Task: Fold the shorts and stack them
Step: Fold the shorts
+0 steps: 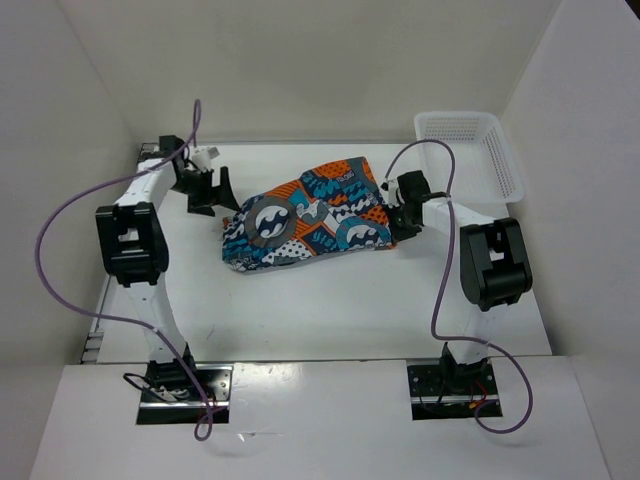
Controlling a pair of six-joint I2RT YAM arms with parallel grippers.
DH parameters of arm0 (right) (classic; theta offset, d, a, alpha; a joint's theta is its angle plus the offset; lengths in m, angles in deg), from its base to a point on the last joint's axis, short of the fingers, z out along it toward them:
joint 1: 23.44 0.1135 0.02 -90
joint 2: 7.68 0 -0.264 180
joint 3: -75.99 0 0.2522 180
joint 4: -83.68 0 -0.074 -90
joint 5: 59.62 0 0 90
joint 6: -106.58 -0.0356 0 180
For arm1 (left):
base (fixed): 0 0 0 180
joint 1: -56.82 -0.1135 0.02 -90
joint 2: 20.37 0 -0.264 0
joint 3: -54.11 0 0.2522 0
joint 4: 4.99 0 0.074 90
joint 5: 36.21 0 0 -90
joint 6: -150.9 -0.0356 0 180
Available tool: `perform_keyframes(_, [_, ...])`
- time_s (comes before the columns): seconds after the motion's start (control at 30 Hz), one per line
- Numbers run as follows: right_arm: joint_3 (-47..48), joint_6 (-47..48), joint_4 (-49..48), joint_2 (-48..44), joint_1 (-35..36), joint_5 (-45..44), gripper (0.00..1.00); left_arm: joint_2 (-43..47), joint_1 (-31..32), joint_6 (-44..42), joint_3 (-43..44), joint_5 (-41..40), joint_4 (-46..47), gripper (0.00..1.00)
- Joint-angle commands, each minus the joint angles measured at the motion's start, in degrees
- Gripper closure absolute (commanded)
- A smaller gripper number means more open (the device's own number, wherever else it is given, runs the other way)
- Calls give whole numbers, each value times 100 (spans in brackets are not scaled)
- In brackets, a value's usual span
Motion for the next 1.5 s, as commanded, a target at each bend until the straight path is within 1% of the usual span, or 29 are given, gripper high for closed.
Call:
perform_keyframes(0.0, [-25, 295, -49, -412, 31, -90, 100, -471, 319, -30, 88, -341, 440, 0])
perform_keyframes(0.03, [-25, 295, -49, -412, 31, -29, 100, -542, 319, -30, 89, -499, 615, 0])
perform_keyframes(0.17, [-157, 295, -102, -535, 31, 24, 100, -779, 530, -30, 141, -772, 670, 0])
perform_keyframes(0.23, [-157, 295, -102, -587, 31, 24, 100, -919, 583, -30, 53, -939, 722, 5])
perform_keyframes(0.27, [-157, 295, -163, -588, 31, 24, 100, -920, 583, -30, -8, -1105, 775, 10])
perform_keyframes(0.3, [-157, 295, -164, -588, 31, 24, 100, -990, 583, -30, -8, -1159, 775, 33])
perform_keyframes(0.37, [-210, 295, -216, -640, 31, -107, 100, -991, 583, -30, -8, -1316, 907, 68])
perform_keyframes(0.4, [-210, 356, -216, -640, 31, -108, 100, -886, 583, -30, -60, -1388, 968, 81])
perform_keyframes(0.43, [-262, 357, -216, -640, 31, -160, 100, -824, 583, -30, -61, -1388, 1021, 87])
perform_keyframes(0.53, [-376, 462, -216, -763, 31, -160, 100, -508, 530, -30, -148, -1503, 1022, 87])
perform_keyframes(0.57, [-455, 462, -269, -763, 31, -160, 100, -351, 530, -30, -210, -1503, 1100, 85])
perform_keyframes(0.63, [-456, 462, -269, -763, 31, -82, 100, -297, 583, -30, -324, -1503, 1153, 69])
perform_keyframes(0.67, [-456, 462, -269, -763, 31, 6, 100, -349, 583, -30, -325, -1442, 997, 62])
perform_keyframes(0.7, [-386, 462, -269, -763, 31, 85, 99, -349, 653, -30, -325, -1441, 934, 60])
perform_keyframes(0.73, [-386, 392, -191, -763, 31, 234, 64, -419, 723, -30, -325, -1441, 934, 58])
perform_keyframes(0.77, [-299, 392, -112, -763, 31, 313, 50, -472, 724, -30, -325, -1441, 934, 56])
perform_keyframes(0.8, [-246, 392, -111, -816, 31, 410, 44, -472, 724, -30, -377, -1389, 934, 50])
perform_keyframes(0.83, [-176, 226, -33, -816, 31, 481, 41, -472, 724, -30, -377, -1388, 934, 47])
perform_keyframes(0.87, [-175, 120, -32, -816, -21, 681, 41, -533, 724, -30, -377, -1336, 881, 45])
perform_keyframes(0.9, [-114, -72, 151, -868, -21, 927, 45, -534, 724, -30, -325, -1336, 881, 44])
perform_keyframes(0.93, [-52, -178, 240, -869, -117, 1251, 45, -534, 724, -30, -325, -1336, 881, 44])
perform_keyframes(0.97, [-52, -301, 310, -869, -188, 1785, 45, -534, 724, -30, -325, -1336, 881, 44])
perform_keyframes(1.0, [-52, -459, 311, -869, -241, 1791, 41, -534, 724, -30, -325, -1336, 881, 44])
perform_keyframes(1.03, [-156, -922, 172, -930, -241, 1791, 38, -534, 724, -30, -272, -1336, 881, 44])
perform_keyframes(1.1, [-367, -1425, -22, -930, -241, 1145, 31, -534, 724, -30, -202, -1336, 811, 44])
perform_keyframes(1.17, [-421, -1882, -76, -930, -241, 738, 30, -595, 724, -30, -132, -1336, 749, 44])
perform_keyframes(1.2, [-482, -1998, -6, -930, -241, 310, 30, -647, 724, -30, -131, -1336, 697, 44])
perform_keyframes(1.3, [-482, -2464, 65, -930, -241, -456, 32, -648, 776, -30, -131, -1388, 696, 44])
perform_keyframes(1.47, [-360, -3069, 65, -677, -241, -319, 32, -648, 829, -30, -131, -1529, 644, 42])
